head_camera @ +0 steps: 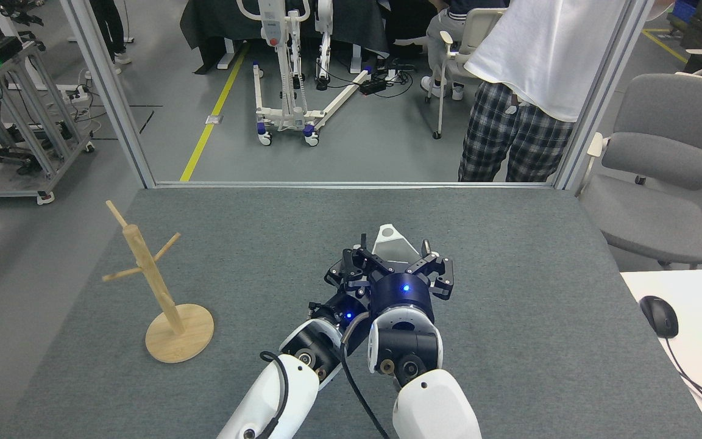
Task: Hang cup on storage rack
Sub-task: 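Grasp the white cup with the left gripper and release the right gripper, then lift the cup with the left gripper and swing it outward, retract right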
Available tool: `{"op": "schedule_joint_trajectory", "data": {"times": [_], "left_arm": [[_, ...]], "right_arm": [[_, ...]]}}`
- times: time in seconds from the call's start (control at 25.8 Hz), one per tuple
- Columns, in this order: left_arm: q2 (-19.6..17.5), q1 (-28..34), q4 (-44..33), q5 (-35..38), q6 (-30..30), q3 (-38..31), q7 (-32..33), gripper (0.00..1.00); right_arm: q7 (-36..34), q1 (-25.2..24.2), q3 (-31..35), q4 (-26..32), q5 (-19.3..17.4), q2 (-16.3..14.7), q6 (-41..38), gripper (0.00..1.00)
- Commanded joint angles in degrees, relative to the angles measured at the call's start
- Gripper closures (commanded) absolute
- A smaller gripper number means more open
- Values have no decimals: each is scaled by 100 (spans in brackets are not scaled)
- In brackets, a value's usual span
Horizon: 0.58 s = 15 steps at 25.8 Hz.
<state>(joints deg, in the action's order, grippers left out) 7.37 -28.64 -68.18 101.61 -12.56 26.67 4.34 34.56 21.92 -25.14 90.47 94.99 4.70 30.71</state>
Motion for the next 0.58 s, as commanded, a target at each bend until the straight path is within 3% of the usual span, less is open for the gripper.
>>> {"op": "schedule_joint_trajectory", "data": {"times": [0.0,0.27,0.39,0.54], "left_arm": [[-7,8,-11,-9,-62,-4,-126,100],[-78,122,-160,-18,-80,-21,-126,100],[-157,184,-292,-27,-106,-30,-126,100],[-227,210,-310,-36,-185,-153,-126,100]], "right_arm": [[59,-3,-9,-38,-6,-4,-12,1],[24,14,27,-30,-24,66,58,1],[-362,23,27,-38,-85,110,304,2],[-960,50,27,-30,-542,242,832,3]]}}
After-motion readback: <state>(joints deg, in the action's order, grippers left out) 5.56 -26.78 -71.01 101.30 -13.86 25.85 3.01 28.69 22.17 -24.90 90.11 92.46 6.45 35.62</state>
